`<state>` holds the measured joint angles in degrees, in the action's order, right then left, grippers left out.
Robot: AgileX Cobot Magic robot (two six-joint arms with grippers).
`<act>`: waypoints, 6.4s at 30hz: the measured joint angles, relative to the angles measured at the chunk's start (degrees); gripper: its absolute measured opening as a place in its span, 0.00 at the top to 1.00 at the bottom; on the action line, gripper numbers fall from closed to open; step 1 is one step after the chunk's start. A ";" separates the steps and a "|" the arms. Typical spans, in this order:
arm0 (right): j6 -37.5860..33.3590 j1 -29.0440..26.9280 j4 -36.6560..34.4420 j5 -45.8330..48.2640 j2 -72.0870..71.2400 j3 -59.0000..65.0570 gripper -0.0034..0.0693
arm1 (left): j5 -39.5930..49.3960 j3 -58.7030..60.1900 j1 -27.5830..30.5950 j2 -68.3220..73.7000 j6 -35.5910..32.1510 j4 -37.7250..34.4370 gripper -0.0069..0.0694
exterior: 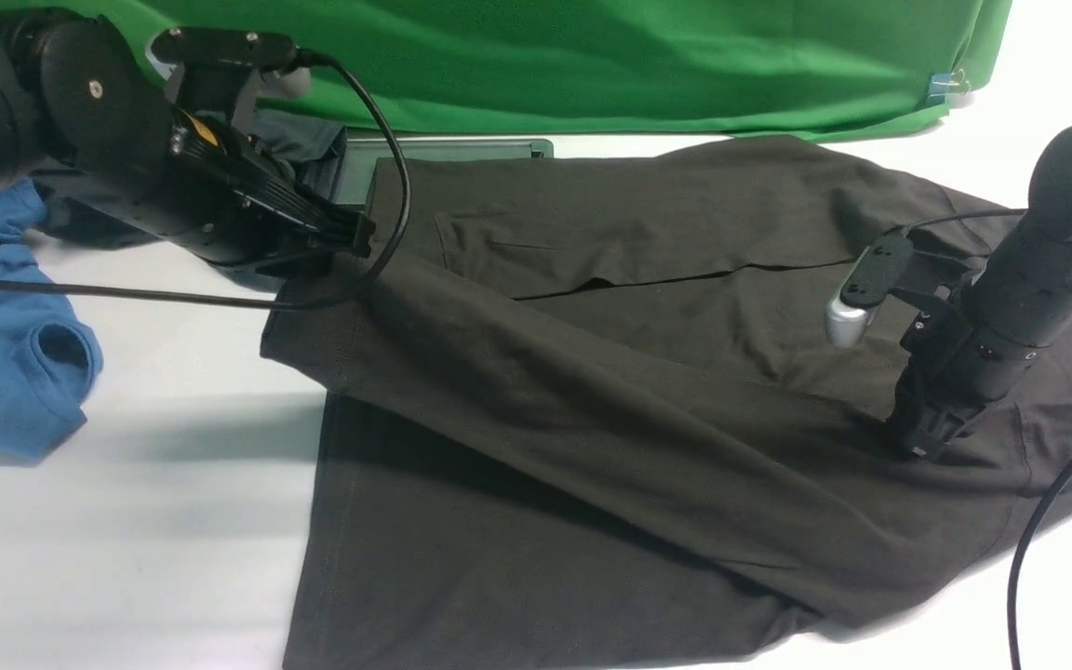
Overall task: Fold a long-sleeved shirt on a white desktop.
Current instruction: 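Fold the left side of the black T-shirt inward over its body, then grab the top left corner of the dark shirt with the left gripper, then fold the left side of the dark shirt inward over its body with the left gripper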
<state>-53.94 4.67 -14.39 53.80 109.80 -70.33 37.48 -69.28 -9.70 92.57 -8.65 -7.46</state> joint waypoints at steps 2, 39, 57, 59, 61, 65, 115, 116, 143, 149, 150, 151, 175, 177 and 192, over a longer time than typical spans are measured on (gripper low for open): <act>0.00 0.00 0.35 0.53 -1.29 0.00 0.90 | 0.00 0.00 0.00 0.00 0.05 0.00 0.85; 14.59 -4.99 3.76 2.33 -6.05 0.00 0.90 | -7.96 -6.93 -0.20 5.22 -7.51 -5.30 0.85; 24.31 -7.35 2.92 -1.71 -6.35 0.00 0.20 | -10.16 -7.11 -0.21 13.67 -7.40 -7.80 0.71; 24.47 -7.35 3.57 -1.35 -7.28 0.00 0.14 | -10.10 -7.16 -0.21 13.36 -7.36 -7.02 0.60; 25.87 -7.35 3.91 -1.21 -9.76 0.00 0.13 | -9.46 -7.16 -0.21 12.24 -5.74 -4.42 0.45; 28.77 -7.35 3.99 -1.34 -14.94 0.07 0.20 | -7.09 -7.16 0.18 8.16 0.08 3.77 0.15; 31.84 6.87 1.10 -17.53 -26.04 19.74 0.79 | 21.53 -45.81 7.88 42.06 4.34 -17.25 0.31; 31.84 6.92 1.10 -17.78 -26.04 19.74 0.79 | 21.99 -45.86 7.88 42.46 4.44 -17.25 0.31; 31.78 6.92 1.04 -18.37 -26.04 19.74 0.72 | 19.76 -45.92 7.94 44.45 0.64 -21.86 0.78; 31.78 6.92 1.04 -18.19 -26.04 19.74 0.69 | 20.18 -46.91 8.06 45.22 -0.04 -22.24 0.88; 31.78 6.92 1.04 -18.07 -26.04 19.74 0.69 | 20.31 -47.33 8.06 45.35 -0.32 -22.30 0.88; 31.78 6.92 1.04 -18.07 -26.04 19.74 0.69 | 20.31 -47.59 8.06 45.35 -0.33 -22.40 0.88; 31.73 6.92 1.04 -18.01 -26.05 19.74 0.63 | 27.54 -60.21 8.00 39.16 -6.55 -30.17 0.88; 31.73 6.92 1.04 -17.57 -26.05 19.74 0.63 | 30.37 -60.33 8.00 37.47 -6.79 -28.82 0.88; 44.32 2.88 14.39 -16.39 -33.13 19.74 0.62 | 32.05 -35.43 7.91 21.99 -11.67 -27.24 0.88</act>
<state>-9.63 7.55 0.00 37.42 76.67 -50.59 69.52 -104.72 -1.80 114.57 -20.31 -34.70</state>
